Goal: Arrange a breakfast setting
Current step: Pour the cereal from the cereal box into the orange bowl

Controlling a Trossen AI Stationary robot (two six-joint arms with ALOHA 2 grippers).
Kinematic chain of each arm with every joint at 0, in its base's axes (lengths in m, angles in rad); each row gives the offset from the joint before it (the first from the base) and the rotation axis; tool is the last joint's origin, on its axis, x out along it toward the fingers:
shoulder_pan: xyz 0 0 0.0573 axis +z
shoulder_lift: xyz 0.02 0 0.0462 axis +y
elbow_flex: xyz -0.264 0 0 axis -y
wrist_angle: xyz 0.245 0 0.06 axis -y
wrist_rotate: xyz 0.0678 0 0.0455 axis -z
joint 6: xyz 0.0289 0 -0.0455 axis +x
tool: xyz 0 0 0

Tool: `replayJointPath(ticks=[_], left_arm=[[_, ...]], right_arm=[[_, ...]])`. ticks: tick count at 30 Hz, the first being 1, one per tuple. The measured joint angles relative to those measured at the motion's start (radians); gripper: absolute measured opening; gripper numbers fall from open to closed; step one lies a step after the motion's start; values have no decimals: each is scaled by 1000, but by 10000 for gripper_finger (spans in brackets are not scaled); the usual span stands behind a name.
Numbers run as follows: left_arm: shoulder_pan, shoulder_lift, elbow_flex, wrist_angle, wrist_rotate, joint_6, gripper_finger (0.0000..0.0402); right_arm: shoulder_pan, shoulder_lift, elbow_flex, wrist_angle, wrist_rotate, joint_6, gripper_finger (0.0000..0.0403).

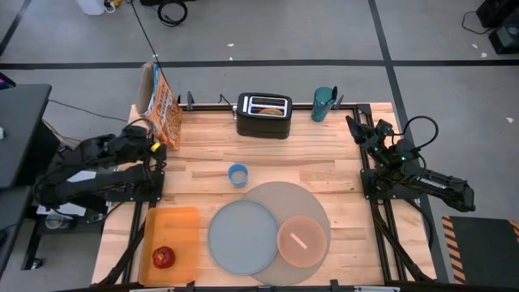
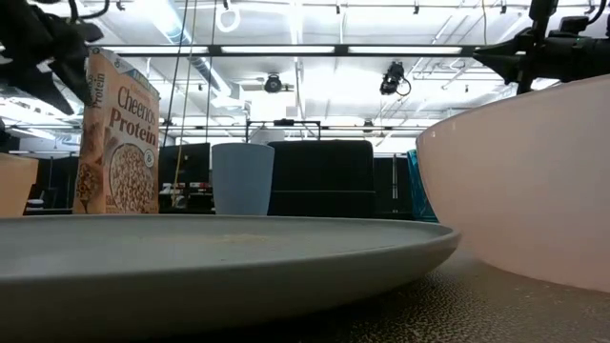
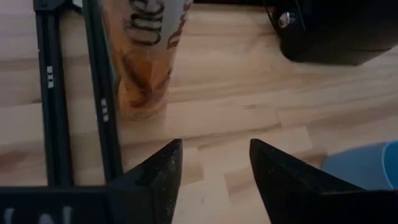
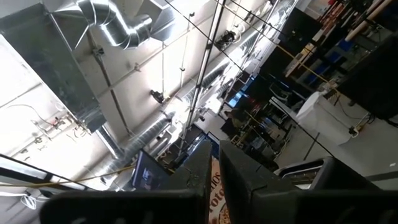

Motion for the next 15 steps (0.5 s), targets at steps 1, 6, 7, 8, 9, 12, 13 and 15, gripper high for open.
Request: replayJointPath(ticks=[1,6,7,8,9,12,13,15], left_arm=[[0,1,-7,5,-5,-4,211],[0,14,-12,2,-69,-32,265],[0,20,-12,-8,-78,-33,273],[0,26,-12,-14,-86,-33,279],[0,32,-12,-16,-94,-29,282],[0,63,-12,-5,-141,24,285],[0,74,-12,2,-167,32,286],[0,98,-12,9,-222,43,286]], right_arm=[[0,0,0,1,0,0,39],[1,0,0,2,0,24,39],[1,0,0,3,-1,24,39],[1,0,0,3,-2,24,39],[1,0,0,3,-2,27,39],[1,0,0,3,-2,26,39],[1,0,0,2,-2,26,39],[1,0,0,2,-2,26,39]])
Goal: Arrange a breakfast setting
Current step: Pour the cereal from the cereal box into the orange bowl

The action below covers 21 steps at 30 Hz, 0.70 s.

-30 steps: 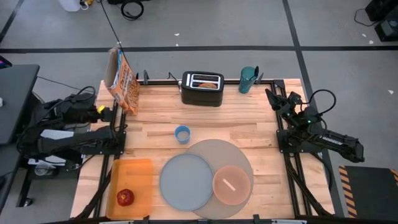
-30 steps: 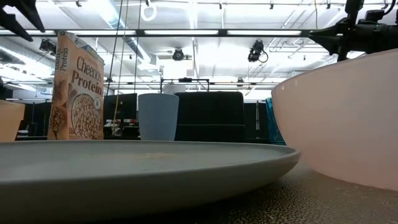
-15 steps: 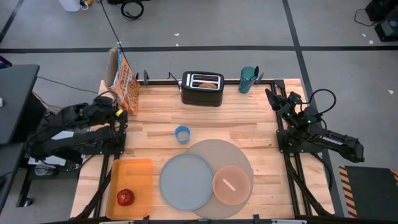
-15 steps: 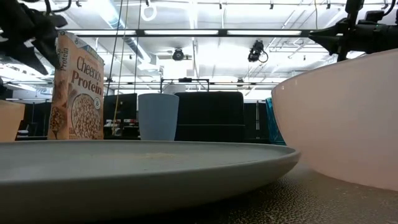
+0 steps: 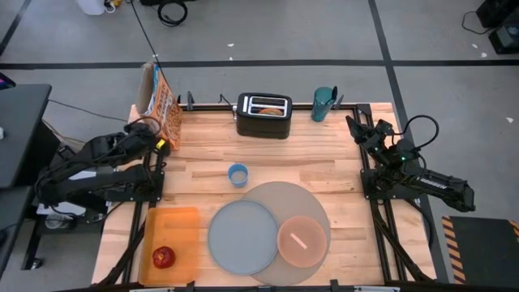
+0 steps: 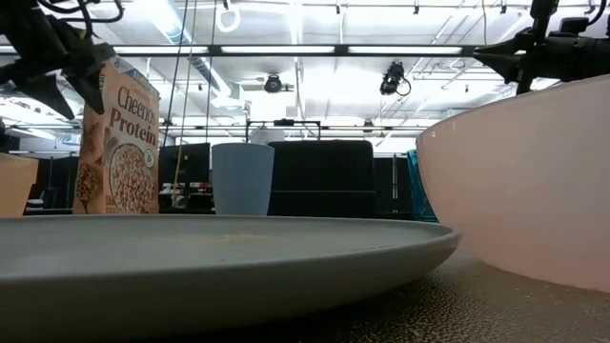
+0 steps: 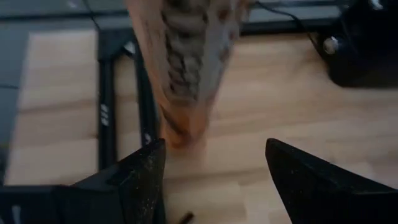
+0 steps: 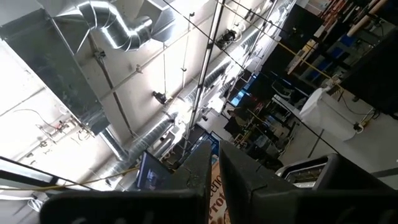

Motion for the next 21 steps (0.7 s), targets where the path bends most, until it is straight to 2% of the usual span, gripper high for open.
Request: replayJointPath(ticks=[11,16,21], left_arm=[[2,147,0,11,-78,-70,286],[2,156,0,12,-135,-146,287],[2,156,-2,42,-206,-147,287]], right_arm=[[0,0,0,0,0,-1,38],[0,0,0,0,0,0,31],[0,0,0,1,-4,15,15]])
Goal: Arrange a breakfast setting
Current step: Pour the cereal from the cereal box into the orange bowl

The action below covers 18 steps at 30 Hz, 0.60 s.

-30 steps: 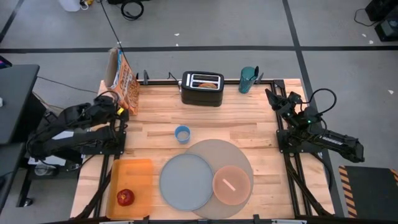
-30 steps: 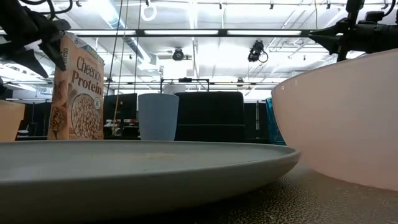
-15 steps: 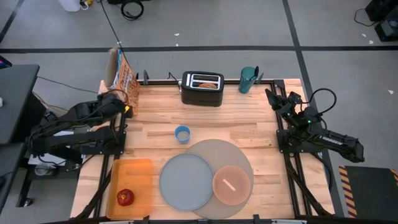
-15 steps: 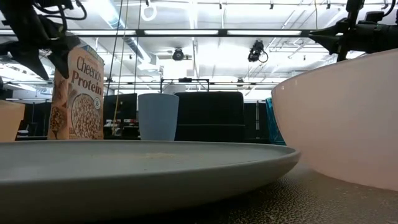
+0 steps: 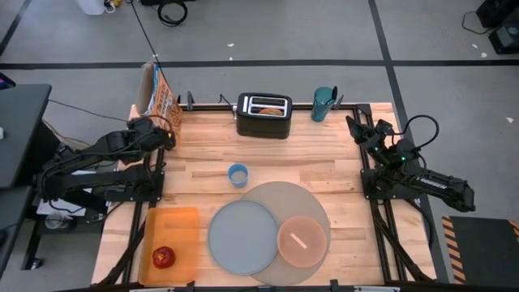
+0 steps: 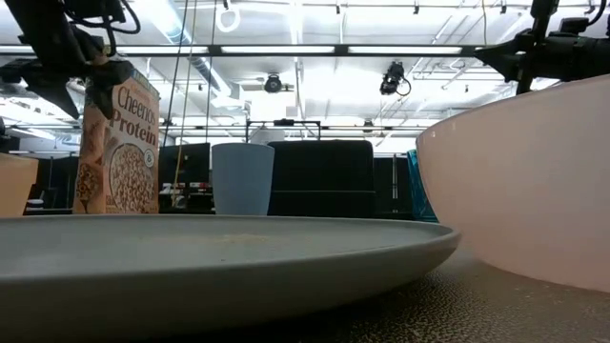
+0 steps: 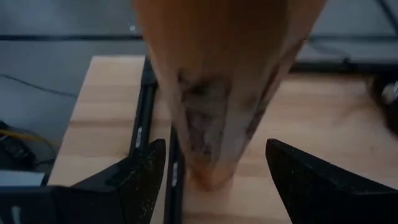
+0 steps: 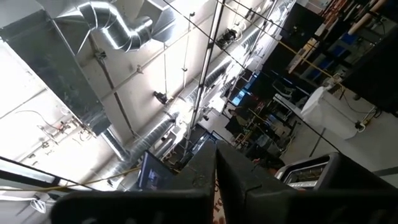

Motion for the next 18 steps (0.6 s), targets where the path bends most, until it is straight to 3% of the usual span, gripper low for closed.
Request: replayJointPath(ticks=[13,18], left_arm=[[5,73,-55,80,-62,-3,286],[25,83,-125,98,-75,-148,286]], right_arm=[[0,0,0,0,-33,-9,17],[0,0,0,16,-50,-15,12]])
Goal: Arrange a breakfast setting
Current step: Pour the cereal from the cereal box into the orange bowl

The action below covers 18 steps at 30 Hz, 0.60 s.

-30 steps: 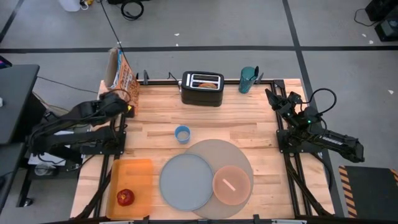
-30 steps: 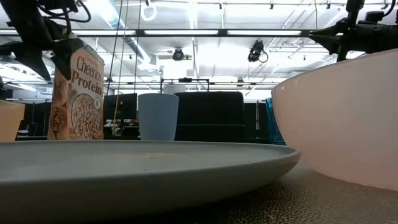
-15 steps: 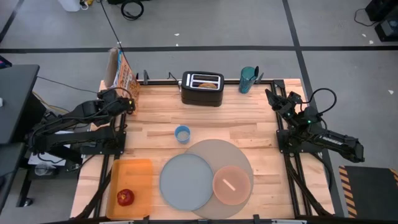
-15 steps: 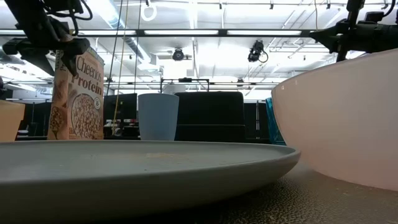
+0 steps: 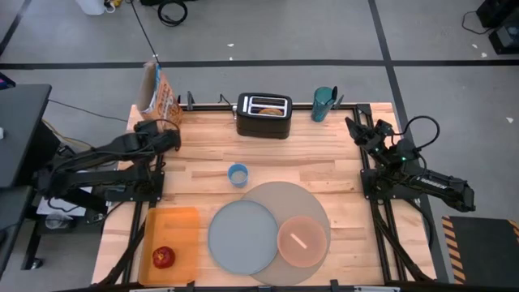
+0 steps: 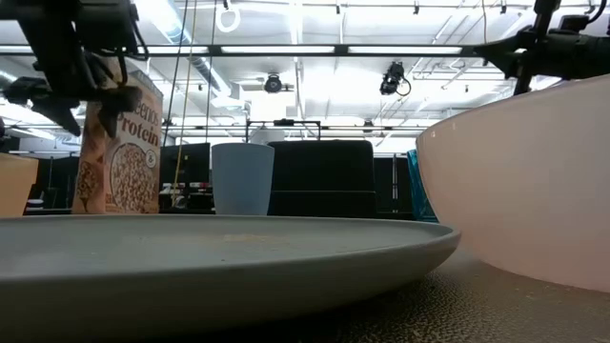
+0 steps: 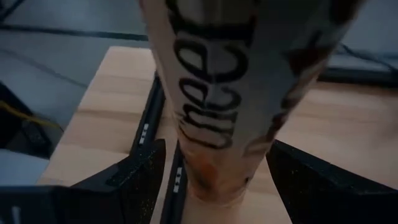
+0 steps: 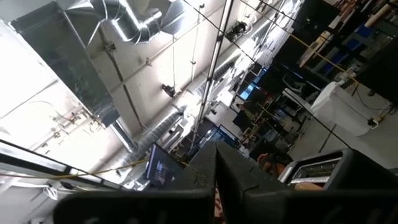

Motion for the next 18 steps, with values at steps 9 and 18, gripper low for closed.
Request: replayJointPath(ticks=[9,18], left_arm=[[4,-3,-8,31,-107,-9,285],[4,-3,-97,117,-22,-7,251]], right_arm=[[0,0,0,1,0,-8,15],[0,0,0,1,-10,-16,14]])
